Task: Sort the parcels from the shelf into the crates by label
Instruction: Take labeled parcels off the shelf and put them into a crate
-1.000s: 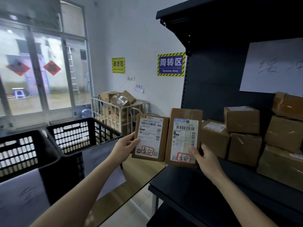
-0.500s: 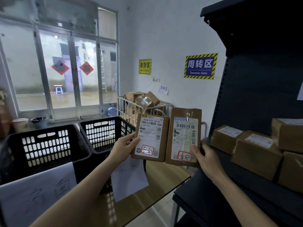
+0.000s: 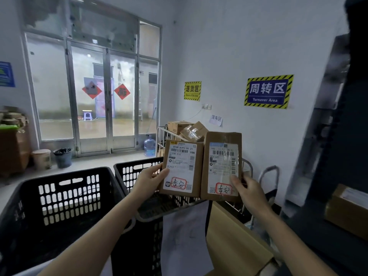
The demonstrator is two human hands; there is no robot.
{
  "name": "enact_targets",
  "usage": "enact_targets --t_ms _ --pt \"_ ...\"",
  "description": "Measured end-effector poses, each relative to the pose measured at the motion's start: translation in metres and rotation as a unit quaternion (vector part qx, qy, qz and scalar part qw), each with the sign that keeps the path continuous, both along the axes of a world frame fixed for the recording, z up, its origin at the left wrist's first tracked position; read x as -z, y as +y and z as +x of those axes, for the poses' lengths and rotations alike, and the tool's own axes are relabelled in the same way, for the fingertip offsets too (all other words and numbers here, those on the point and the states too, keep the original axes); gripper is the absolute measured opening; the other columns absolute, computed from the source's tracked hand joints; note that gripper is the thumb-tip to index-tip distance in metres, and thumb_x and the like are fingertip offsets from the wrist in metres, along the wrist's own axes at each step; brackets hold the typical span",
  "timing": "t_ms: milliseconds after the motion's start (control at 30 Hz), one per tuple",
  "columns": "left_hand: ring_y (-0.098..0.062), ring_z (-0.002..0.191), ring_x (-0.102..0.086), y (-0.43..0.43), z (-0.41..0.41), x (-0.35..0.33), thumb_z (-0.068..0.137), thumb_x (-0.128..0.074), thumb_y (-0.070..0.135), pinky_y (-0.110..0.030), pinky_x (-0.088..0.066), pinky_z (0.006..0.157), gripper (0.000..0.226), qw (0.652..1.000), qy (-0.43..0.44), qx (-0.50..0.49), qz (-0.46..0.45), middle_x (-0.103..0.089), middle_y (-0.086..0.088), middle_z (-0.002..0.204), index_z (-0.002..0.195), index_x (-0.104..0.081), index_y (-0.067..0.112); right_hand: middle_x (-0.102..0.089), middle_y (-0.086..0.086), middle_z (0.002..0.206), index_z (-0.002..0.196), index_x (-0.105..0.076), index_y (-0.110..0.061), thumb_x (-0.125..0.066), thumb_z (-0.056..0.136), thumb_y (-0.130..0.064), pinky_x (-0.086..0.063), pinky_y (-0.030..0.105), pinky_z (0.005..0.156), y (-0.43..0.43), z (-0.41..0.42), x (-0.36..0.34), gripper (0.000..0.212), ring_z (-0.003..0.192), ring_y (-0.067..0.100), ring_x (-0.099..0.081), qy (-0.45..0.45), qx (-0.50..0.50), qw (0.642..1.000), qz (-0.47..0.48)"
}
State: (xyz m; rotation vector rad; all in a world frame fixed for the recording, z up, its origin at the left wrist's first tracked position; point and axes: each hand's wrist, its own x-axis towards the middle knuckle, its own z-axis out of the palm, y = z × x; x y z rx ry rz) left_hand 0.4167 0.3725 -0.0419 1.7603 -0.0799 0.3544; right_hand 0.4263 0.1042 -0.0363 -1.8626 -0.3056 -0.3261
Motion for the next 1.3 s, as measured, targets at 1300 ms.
enact_targets --t_ms 1300 --pt "-0.023 0.104 -0.062 0.147 0.272 0.12 0.095 -0.043 0.021 -0.04 -0.051 0.093 0.032 0.913 0.243 -0.325 -0.023 -0.063 -0.008 0.117 0.124 -0.05 0.01 -0.063 0.004 0.107 0.13 -0.048 -0.01 -0.046 0.096 -0.027 -0.045 0.008 0.056 0.214 0.39 0.111 0.039 0.077 -0.002 -0.056 0.174 -0.236 0.952 -0.083"
